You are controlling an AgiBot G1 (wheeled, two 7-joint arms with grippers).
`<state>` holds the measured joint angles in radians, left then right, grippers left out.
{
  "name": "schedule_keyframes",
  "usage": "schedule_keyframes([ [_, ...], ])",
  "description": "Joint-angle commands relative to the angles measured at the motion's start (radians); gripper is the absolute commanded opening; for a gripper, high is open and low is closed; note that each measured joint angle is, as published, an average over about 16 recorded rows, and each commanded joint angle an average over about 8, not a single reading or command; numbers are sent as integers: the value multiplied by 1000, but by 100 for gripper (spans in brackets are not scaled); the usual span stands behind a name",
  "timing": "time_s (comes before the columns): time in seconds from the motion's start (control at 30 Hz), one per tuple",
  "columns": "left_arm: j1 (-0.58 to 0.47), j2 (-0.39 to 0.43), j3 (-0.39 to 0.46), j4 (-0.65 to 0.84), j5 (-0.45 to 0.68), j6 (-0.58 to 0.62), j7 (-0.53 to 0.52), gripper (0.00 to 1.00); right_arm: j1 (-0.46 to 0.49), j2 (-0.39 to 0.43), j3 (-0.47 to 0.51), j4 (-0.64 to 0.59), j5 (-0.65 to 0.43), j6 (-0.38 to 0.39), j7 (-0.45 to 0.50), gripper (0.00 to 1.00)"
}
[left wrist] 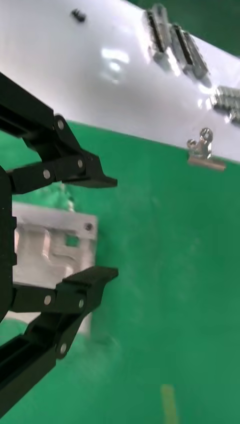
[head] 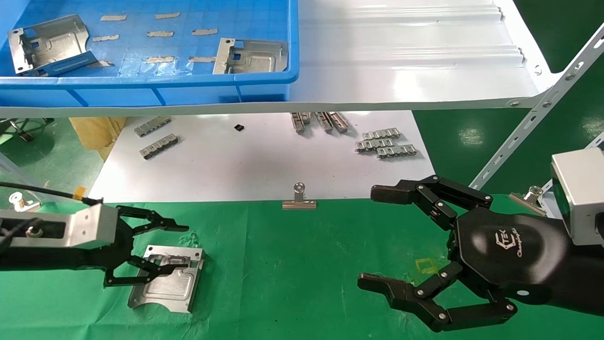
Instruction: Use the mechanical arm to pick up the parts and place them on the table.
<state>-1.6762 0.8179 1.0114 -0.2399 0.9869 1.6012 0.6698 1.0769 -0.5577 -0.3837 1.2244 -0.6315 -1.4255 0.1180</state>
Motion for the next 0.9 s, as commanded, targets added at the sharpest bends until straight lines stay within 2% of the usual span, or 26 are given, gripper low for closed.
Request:
schedule_keyframes([
  [0.03,27,-17,-4,-22,-44,1,-55,100,0,0,0,0,0,0,0,100],
  [0.2,58,-33,-13,-32,-92,0,-85,100,0,0,0,0,0,0,0,100],
  [0.5,53,-29,-23,-48,-72,-3,-84,100,0,0,0,0,0,0,0,100],
  [0.9,155,-62,-154,-233,-107,-22,-227,100,0,0,0,0,0,0,0,100],
])
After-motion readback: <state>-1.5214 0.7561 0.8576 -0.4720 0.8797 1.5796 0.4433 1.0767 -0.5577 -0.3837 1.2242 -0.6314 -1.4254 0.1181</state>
